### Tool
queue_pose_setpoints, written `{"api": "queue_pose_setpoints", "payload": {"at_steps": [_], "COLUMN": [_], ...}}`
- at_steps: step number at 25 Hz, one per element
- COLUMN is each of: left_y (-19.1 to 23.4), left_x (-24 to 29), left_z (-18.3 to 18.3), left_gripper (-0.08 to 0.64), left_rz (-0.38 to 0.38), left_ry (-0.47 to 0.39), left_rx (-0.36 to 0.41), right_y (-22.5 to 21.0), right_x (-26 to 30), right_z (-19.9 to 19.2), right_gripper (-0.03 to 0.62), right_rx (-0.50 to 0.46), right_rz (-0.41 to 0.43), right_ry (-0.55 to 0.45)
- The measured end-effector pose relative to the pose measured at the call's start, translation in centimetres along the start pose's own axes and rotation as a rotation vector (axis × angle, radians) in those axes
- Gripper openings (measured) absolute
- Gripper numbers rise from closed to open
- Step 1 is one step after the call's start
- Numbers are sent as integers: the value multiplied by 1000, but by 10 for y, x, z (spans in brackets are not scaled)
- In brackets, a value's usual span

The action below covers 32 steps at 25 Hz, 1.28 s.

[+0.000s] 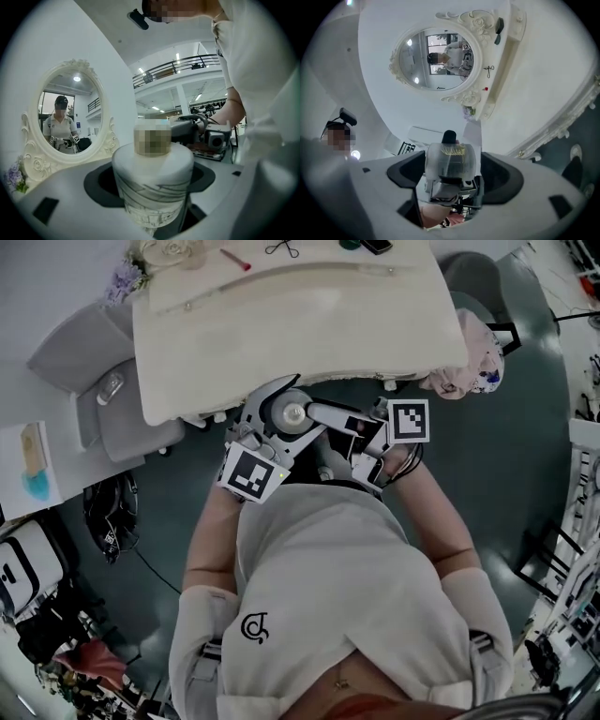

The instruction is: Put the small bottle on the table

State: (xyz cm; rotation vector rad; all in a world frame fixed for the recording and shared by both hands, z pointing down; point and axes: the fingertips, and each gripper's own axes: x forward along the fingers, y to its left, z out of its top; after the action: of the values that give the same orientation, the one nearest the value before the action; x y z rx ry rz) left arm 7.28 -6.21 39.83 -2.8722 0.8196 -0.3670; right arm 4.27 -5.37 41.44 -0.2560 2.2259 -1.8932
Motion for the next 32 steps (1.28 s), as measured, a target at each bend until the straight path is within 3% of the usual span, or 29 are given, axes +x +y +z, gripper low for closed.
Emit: {"api": "queue_pose_setpoints", "payload": {"at_steps": [4, 9, 15, 25, 32], "left_y": [50, 99, 135, 156, 155], "left_x": [21, 48, 77, 108, 126], "left_z": [-14, -37, -77, -145, -189], "left_gripper": [351, 351, 351, 351, 351], "left_rz": [-6, -24, -48, -15, 42], "left_ry": [-8, -45, -21, 70, 170], "left_rx": [-4, -44, -94, -242, -286], "right_y": [-17, -44, -85, -150, -185], "right_x": [24, 47, 63, 67, 60], "right_z": [49, 96, 134, 165, 174], "right_gripper": [373, 349, 342, 345, 295], "right_rx": [-29, 21, 64, 62, 63], "right_rz": [-38, -50, -86, -241, -309], "right_ry": [5, -2, 20, 43, 112]}}
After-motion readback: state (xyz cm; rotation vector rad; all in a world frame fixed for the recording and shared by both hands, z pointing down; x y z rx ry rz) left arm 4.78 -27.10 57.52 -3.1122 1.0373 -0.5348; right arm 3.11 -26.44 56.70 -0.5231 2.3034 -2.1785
